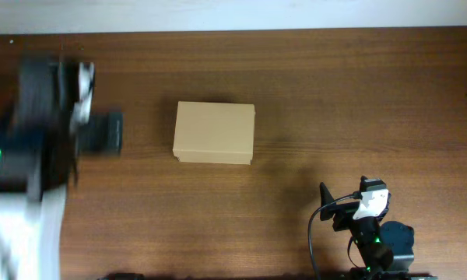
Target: Pack container
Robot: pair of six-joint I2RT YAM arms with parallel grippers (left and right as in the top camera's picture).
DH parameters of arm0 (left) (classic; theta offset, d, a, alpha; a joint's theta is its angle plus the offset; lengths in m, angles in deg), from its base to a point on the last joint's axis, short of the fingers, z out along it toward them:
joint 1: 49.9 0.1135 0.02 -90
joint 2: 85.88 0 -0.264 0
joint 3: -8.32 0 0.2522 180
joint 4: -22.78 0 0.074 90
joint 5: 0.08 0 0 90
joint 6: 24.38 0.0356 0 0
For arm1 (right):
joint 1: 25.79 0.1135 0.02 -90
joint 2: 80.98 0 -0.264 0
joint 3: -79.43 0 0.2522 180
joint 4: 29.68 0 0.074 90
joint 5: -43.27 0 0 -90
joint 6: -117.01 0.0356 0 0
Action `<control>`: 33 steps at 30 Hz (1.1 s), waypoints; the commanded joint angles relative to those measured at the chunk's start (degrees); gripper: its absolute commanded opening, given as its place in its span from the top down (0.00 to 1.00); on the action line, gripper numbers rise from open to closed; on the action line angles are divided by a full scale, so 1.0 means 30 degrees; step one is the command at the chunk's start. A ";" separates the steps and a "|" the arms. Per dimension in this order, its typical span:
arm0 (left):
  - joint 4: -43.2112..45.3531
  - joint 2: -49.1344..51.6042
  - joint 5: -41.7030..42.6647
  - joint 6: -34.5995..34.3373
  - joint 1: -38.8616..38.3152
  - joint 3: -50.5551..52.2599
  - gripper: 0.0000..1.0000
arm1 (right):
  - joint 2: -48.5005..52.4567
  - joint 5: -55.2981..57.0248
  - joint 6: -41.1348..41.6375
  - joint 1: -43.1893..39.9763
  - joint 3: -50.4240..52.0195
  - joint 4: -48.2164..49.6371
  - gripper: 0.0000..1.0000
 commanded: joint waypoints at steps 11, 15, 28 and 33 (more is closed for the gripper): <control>1.5992 -1.7690 -0.1260 0.2157 0.0168 1.7165 0.00 | -0.0219 0.0204 0.0138 0.0058 0.0175 0.0058 0.01; 2.2972 -2.0465 -0.1049 0.2149 0.0466 2.1850 0.00 | -0.0219 0.0204 0.0138 0.0058 0.0175 0.0058 0.01; 2.6665 -2.1121 -0.0328 0.2157 -0.0058 2.9390 0.00 | -0.0219 0.0211 0.0138 0.0058 0.0175 0.0058 0.01; 2.6665 -2.1551 -0.0335 0.2157 -0.0182 3.1146 0.00 | -0.0219 0.0204 0.0138 0.0058 0.0175 0.0058 0.01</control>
